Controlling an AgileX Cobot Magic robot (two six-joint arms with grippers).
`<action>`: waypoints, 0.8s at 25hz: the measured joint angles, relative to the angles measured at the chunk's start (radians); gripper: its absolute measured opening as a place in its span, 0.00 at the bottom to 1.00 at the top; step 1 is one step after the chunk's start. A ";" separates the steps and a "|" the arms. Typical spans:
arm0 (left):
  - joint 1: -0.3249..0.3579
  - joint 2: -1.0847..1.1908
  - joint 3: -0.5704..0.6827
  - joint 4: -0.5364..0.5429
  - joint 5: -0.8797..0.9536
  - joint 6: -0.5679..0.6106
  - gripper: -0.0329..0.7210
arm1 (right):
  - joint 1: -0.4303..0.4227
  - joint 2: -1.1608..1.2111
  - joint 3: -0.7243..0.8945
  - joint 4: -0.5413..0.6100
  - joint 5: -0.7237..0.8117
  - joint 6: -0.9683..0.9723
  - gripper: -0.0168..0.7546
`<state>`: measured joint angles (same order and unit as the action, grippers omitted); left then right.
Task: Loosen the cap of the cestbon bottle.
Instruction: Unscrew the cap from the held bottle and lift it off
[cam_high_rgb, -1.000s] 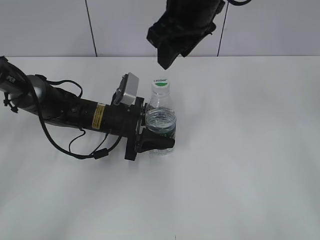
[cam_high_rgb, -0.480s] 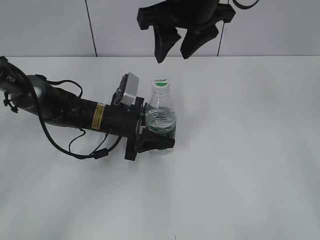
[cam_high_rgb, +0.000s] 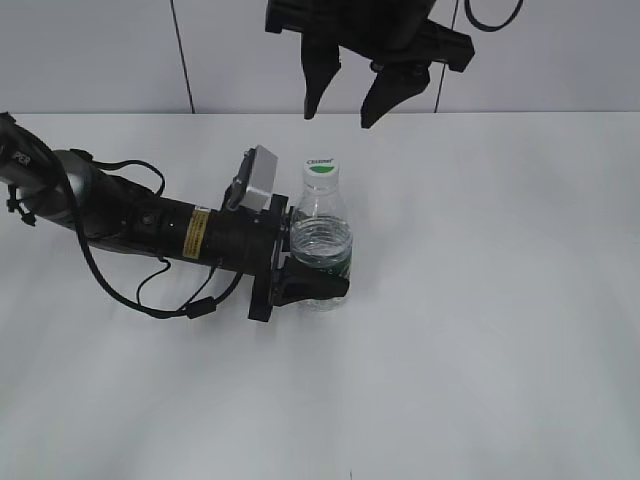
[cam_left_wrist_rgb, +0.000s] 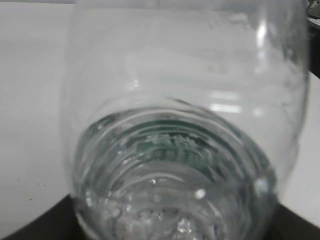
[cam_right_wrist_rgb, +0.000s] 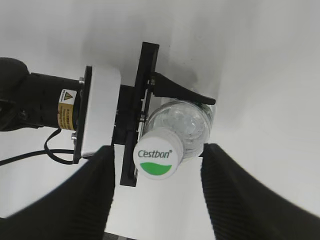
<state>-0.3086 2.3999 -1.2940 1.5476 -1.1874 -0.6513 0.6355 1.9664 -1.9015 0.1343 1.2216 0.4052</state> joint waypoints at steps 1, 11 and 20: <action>0.000 0.000 0.000 0.001 -0.001 0.000 0.59 | 0.000 0.000 0.000 -0.006 0.000 0.016 0.57; 0.000 0.000 0.000 0.001 -0.002 0.000 0.59 | 0.000 0.026 0.000 0.007 0.000 0.050 0.57; 0.000 0.000 0.000 0.002 -0.002 0.000 0.59 | 0.000 0.035 0.001 0.032 0.000 0.052 0.57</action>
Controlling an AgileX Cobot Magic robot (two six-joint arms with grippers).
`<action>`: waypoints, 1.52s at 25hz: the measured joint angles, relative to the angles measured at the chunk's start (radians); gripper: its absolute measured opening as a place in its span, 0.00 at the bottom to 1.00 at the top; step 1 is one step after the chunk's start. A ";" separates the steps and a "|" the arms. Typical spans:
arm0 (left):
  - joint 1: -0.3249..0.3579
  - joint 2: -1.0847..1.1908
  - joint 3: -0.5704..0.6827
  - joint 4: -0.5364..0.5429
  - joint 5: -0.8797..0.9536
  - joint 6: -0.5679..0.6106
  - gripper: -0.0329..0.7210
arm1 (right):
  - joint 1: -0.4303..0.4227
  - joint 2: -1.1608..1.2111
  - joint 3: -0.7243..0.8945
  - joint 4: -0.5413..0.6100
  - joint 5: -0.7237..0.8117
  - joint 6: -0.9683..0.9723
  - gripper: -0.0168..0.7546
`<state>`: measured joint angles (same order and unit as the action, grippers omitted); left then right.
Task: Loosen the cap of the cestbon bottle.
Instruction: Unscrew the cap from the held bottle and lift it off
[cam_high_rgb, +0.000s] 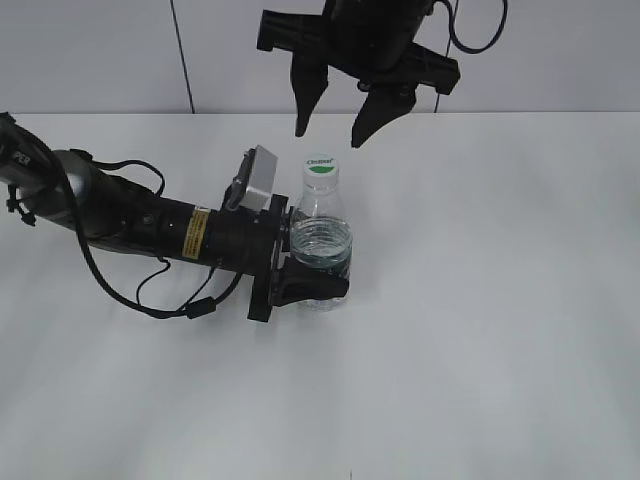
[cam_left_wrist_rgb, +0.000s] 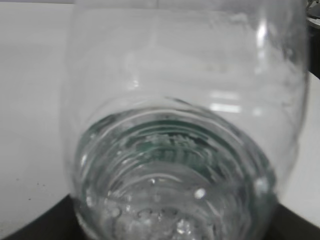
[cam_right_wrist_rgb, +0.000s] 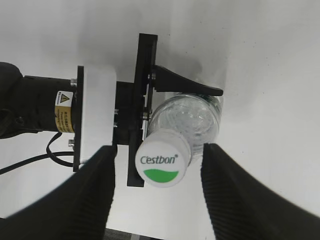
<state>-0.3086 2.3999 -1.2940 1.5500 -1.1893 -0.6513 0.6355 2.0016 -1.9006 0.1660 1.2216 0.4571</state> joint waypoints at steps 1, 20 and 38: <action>0.000 0.000 0.000 0.000 0.000 0.000 0.59 | 0.000 0.002 0.000 0.000 0.000 0.000 0.57; 0.001 0.000 0.000 0.001 -0.001 0.000 0.59 | 0.000 0.053 0.001 0.048 -0.001 -0.011 0.57; 0.002 0.000 0.000 0.005 -0.003 0.000 0.59 | 0.022 0.047 0.017 0.023 -0.001 -0.035 0.57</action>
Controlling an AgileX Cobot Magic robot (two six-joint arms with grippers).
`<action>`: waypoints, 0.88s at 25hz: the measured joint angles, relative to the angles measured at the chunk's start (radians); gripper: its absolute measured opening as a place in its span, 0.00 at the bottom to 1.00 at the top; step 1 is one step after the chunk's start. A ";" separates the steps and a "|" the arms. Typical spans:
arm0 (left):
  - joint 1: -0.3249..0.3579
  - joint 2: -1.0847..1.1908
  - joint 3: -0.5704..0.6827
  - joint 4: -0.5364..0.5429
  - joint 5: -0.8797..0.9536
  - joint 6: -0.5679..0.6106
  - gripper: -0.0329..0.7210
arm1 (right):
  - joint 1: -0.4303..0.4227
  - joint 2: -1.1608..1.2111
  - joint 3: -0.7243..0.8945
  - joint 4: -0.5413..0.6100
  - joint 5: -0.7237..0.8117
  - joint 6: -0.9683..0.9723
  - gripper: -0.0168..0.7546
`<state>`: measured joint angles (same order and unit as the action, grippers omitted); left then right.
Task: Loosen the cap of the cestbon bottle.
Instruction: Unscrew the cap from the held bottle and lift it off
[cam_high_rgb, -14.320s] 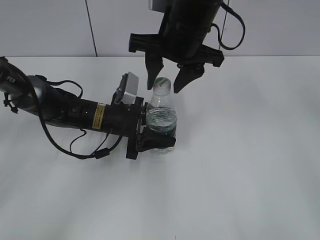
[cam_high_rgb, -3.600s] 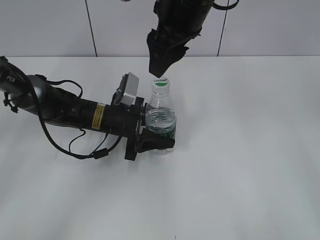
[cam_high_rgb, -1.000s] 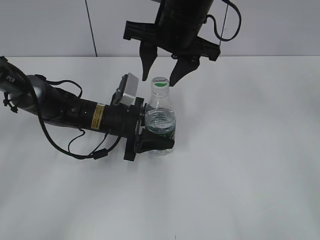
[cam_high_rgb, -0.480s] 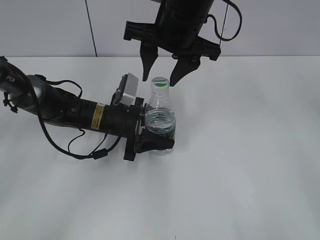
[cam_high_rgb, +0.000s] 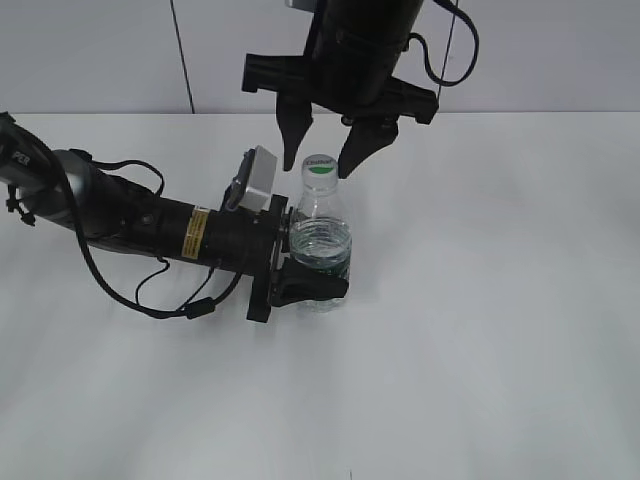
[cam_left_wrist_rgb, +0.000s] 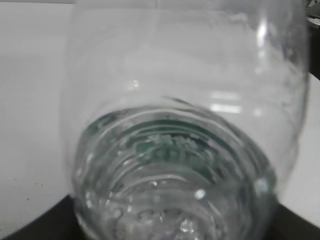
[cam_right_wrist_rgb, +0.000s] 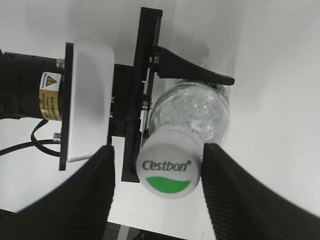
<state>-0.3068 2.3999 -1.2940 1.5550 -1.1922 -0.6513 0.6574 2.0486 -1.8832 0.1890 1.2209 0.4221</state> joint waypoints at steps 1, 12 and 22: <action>0.000 0.000 0.000 0.000 0.000 0.000 0.59 | 0.001 0.000 0.001 -0.001 0.000 -0.001 0.57; 0.000 0.000 0.000 0.000 0.000 0.000 0.59 | 0.008 -0.001 0.005 -0.012 0.000 -0.013 0.55; 0.000 0.000 0.000 0.000 0.000 0.000 0.59 | 0.010 -0.001 0.012 -0.023 0.004 -0.045 0.48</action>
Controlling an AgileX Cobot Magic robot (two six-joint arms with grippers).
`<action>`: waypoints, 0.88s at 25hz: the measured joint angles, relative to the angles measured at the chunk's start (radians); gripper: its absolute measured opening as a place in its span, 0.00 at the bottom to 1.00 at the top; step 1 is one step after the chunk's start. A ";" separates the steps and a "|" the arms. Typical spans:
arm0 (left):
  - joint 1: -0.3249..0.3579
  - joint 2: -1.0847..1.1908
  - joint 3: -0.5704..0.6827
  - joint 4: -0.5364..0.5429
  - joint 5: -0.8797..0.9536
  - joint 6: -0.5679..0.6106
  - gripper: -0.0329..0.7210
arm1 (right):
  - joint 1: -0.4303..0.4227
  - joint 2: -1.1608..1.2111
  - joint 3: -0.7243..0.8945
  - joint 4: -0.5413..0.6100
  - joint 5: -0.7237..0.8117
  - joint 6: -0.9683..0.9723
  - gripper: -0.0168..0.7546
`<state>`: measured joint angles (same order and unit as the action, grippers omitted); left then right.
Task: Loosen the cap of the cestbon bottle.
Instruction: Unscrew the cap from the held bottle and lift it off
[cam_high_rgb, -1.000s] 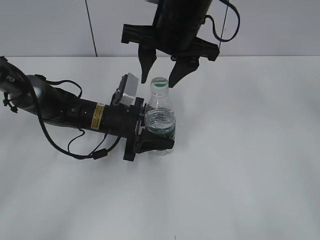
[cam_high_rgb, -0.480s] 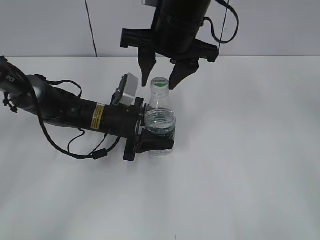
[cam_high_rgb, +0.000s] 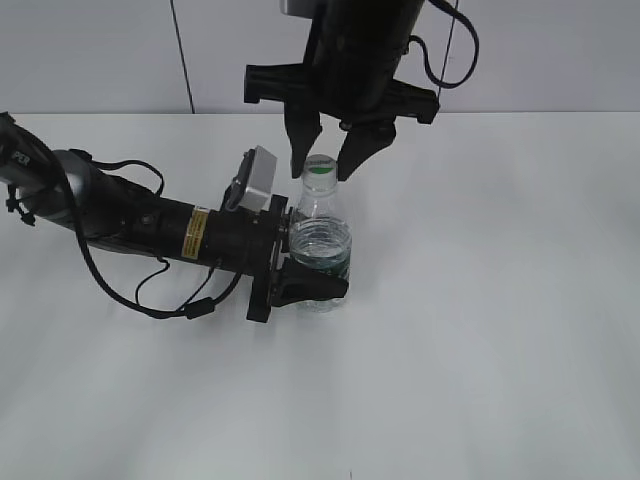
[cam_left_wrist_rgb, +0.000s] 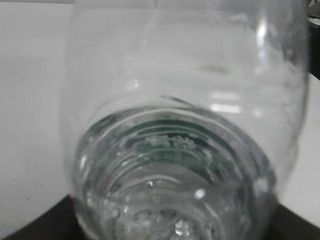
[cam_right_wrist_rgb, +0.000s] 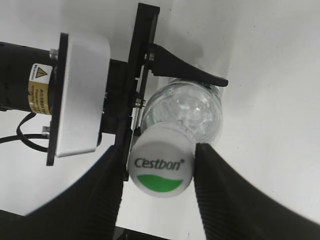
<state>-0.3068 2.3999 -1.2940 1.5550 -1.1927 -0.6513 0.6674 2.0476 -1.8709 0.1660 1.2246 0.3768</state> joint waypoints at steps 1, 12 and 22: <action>0.000 0.000 0.000 0.001 0.000 0.000 0.59 | 0.000 0.000 0.007 0.000 0.000 -0.001 0.48; 0.000 0.000 0.000 0.001 0.000 0.000 0.59 | 0.001 -0.002 0.027 0.002 -0.002 -0.005 0.42; 0.000 0.000 0.000 0.001 -0.001 0.000 0.59 | 0.001 -0.002 0.029 0.000 -0.002 -0.291 0.42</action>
<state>-0.3068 2.3999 -1.2940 1.5561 -1.1934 -0.6513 0.6686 2.0459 -1.8423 0.1660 1.2230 0.0857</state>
